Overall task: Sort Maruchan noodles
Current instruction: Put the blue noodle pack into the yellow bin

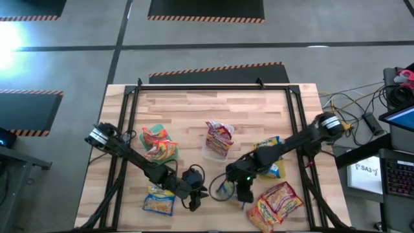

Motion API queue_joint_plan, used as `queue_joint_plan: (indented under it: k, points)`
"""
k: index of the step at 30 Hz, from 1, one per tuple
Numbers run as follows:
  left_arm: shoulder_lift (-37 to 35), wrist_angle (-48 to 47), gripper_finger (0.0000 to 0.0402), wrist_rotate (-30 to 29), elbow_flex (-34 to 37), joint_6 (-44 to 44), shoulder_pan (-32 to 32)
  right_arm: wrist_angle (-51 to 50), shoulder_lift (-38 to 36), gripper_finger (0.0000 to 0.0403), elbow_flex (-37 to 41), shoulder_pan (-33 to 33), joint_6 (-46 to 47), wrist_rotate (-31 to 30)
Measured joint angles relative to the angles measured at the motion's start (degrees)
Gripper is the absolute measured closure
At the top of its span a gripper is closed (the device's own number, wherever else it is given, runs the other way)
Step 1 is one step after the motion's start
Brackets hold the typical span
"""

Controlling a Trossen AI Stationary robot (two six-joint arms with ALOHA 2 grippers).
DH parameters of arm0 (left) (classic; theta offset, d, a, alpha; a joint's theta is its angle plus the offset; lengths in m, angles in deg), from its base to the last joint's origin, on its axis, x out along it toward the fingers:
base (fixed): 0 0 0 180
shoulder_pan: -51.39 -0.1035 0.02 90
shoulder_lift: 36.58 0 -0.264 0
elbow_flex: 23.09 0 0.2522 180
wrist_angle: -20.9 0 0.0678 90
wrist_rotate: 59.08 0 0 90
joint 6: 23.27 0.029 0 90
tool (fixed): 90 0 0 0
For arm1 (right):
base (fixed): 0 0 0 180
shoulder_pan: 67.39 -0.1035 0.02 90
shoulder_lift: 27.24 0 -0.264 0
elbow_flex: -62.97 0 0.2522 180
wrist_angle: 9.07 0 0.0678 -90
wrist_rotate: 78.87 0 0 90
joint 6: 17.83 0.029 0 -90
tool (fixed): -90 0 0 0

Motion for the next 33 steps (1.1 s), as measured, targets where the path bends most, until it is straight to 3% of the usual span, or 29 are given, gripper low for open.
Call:
queue_joint_plan:
  k: [5,10,17,21,26,33]
  points:
    - [0.00,0.06,0.0295,-1.16,0.16,0.20,-1.04,-5.29,-7.63,0.0394,0.00,0.20,-1.40,-5.20]
    - [0.00,0.04,0.0295,-1.21,0.24,1.79,-2.86,-11.59,-12.94,0.0394,0.00,0.12,-1.75,-5.98]
    - [-0.02,0.09,0.0295,-1.20,0.26,4.04,-5.55,-28.16,-18.36,0.0394,0.00,-0.07,-2.37,-13.35]
    - [-0.24,0.35,0.0295,-1.21,0.25,4.95,-6.55,-30.81,-20.27,0.0394,0.00,-0.11,-1.61,-12.89]
    - [-0.65,0.13,0.0295,-1.20,0.26,5.86,-7.44,-31.19,-22.21,0.0394,0.00,-0.11,-0.71,-7.92]
    - [-1.75,0.14,0.0295,-2.59,0.26,7.89,-8.26,-40.45,-24.96,0.0394,0.00,-0.11,-0.70,-9.77]
